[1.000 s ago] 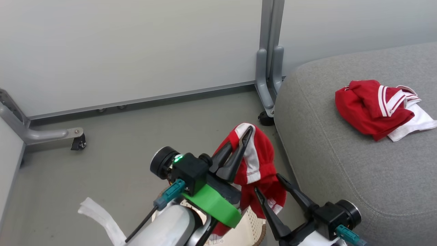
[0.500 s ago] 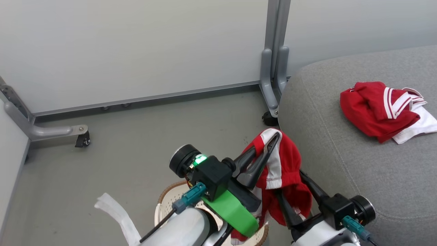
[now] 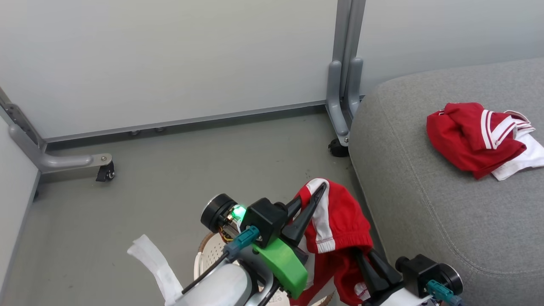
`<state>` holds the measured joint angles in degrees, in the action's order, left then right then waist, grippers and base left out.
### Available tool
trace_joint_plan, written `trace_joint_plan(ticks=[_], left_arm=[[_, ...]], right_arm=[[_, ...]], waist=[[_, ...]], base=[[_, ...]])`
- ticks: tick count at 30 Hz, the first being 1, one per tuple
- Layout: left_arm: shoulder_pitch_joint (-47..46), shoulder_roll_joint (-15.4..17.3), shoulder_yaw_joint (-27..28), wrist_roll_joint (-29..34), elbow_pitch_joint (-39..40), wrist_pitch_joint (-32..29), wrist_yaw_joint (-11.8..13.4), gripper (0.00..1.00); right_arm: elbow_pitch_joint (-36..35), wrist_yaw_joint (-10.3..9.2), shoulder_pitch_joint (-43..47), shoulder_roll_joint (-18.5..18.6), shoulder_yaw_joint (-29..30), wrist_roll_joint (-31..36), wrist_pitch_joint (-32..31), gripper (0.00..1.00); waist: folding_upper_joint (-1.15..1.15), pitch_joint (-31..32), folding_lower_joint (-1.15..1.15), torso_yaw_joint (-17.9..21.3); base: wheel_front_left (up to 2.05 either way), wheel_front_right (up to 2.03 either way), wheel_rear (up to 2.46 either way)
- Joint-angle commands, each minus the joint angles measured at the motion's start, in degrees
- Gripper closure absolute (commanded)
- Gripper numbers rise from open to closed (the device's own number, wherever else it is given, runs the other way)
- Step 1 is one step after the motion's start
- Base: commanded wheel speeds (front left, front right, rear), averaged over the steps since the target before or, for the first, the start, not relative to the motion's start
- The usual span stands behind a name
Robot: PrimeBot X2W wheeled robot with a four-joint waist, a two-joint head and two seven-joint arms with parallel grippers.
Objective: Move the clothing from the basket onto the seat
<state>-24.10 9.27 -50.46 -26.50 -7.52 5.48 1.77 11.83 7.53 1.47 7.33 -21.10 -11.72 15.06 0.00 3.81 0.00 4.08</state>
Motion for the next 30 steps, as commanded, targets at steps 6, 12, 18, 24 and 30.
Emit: trace_joint_plan(ticks=[6, 12, 18, 24, 30], left_arm=[[1.0, 0.2, -0.8, -0.9, -1.6, -1.9, -0.1, 0.11], [1.1, 0.8, -1.3, -1.5, -2.2, -3.7, 0.1, 0.0], [0.6, 1.1, -1.1, -1.9, -2.2, -3.9, 0.2, 0.0], [0.4, 1.3, -1.0, -2.2, -2.1, -3.5, 0.6, 0.0], [1.1, 2.1, -0.6, -2.4, -2.0, -3.1, 1.1, 0.0]], right_arm=[[-0.6, -0.08, 0.6, 0.0, 0.4, -2.0, 0.2, 1.0], [-1.1, -0.08, 0.6, -1.0, 5.2, -1.6, 0.2, 1.0], [-1.3, -0.07, 1.2, -2.1, 7.7, -0.6, 0.2, 1.0], [-1.3, -0.07, 1.1, -2.7, 9.7, 0.4, 0.2, 1.0], [-1.7, -0.07, 0.7, -3.5, 11.1, 0.3, 0.2, 1.0]], waist=[[0.0, -0.1, 0.0, 0.0], [0.0, -0.3, 0.0, -0.1], [0.0, -0.5, 0.0, -0.4], [0.0, -0.6, 0.0, -0.3], [0.0, -0.9, 0.0, 0.7]], base=[[0.0, 0.0, 0.0], [0.0, 0.0, 0.0], [0.0, 0.0, 0.0], [0.0, 0.0, 0.0], [0.0, 0.0, 0.0]])
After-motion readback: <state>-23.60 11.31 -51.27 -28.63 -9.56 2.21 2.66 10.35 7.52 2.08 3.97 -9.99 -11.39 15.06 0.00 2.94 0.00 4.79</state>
